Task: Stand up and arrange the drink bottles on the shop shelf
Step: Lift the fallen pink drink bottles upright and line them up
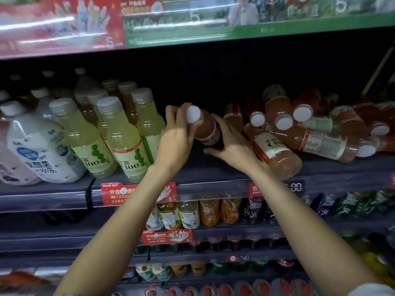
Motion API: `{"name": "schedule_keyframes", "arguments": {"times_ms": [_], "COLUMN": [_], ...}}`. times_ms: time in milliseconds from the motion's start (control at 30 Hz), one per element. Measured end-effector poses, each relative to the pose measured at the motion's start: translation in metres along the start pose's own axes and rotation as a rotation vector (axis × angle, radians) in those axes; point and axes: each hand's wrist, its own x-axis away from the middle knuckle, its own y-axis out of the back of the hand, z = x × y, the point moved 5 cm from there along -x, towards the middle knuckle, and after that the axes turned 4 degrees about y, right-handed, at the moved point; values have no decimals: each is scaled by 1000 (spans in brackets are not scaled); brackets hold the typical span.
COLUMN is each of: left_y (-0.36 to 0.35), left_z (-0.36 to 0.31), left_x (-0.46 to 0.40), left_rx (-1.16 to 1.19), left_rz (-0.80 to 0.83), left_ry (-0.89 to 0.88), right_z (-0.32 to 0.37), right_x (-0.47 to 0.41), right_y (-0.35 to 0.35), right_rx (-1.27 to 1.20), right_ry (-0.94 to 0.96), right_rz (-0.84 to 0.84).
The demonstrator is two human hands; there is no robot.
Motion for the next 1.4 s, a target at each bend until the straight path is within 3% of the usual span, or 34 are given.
{"name": "schedule_keyframes", "arguments": {"times_ms": [133,333,400,533,733,867,967,1067,1100,1267,1400], "left_y": [9,24,32,38,35,36,36,37,38,30,-8], "left_z": [5,20,29,40,58,62,61,58,57,34,24], "left_x": [-8,1,13,34,47,50,50,49,49,52,42], "left_rx": [52,285,72,-442,-663,-695,-668,-628,-613,-403,-187], "left_rz": [-28,-135,-251,-411,-188,-112,-104,-129,-151,-226,50], "left_ry": [100,88,24,-87,-84,-71,-60,-55,-54,-201,-188], "right_z": [6,8,6,2,9,21,25,13,8,5,6], "right_x": [-8,-24,-37,-63,-77,-83,-83,-79,-75,-47,-18], "right_y": [-9,-16,-22,-40,-75,-89,-84,-69,-65,-46,-32], "right_rx": [-231,-447,-606,-770,-691,-686,-436,273,409,619,771], "right_ry": [-56,-132,-205,-302,-234,-146,-56,3,5,-52,-42], "right_rz": [-98,-268,-292,-172,-98,51,117,185,223,316,290]}}
